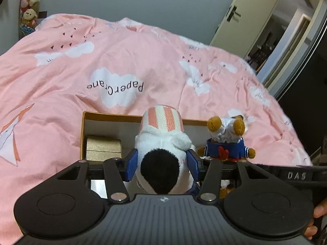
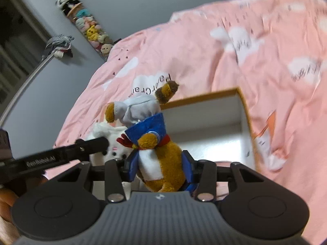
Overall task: Organize objects
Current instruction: 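Carry both plush toys over the orange box and release them inside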
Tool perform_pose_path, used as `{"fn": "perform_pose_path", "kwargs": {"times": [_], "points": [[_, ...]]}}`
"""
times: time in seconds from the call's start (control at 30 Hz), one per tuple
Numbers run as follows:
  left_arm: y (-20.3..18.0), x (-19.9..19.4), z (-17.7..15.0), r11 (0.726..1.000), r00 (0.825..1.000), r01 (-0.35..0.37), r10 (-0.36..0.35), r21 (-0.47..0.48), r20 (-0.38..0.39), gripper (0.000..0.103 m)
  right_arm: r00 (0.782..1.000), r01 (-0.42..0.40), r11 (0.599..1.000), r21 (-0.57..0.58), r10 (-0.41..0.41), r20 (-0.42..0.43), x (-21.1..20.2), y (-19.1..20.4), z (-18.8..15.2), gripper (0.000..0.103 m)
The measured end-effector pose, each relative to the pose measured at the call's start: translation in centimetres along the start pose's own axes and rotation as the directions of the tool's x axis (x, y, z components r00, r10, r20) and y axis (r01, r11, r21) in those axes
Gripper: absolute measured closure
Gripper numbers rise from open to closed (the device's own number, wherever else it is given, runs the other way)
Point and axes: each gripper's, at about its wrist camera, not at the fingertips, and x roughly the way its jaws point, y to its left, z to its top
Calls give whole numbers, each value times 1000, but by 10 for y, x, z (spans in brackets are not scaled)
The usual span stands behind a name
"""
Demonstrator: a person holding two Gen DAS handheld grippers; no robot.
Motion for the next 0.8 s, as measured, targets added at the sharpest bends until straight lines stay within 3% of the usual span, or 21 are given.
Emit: {"fn": "perform_pose_path", "kwargs": {"times": [0.2, 0.37, 0.5, 0.8], "points": [[5, 28, -8, 999, 997, -49, 50, 14, -64, 45, 994, -37, 989, 141, 52, -101, 40, -24, 7, 56], [9, 43, -14, 997, 993, -67, 71, 48, -89, 45, 986, -39, 980, 195, 70, -151, 63, -33, 12, 56], [4, 51, -17, 990, 990, -102, 111, 95, -91, 46, 979, -22, 977, 210, 63, -191, 77, -35, 18, 55], [0, 55, -20, 990, 991, -106, 113, 96, -73, 47, 979, 23, 986, 166, 12, -204, 70, -33, 22, 56]]}}
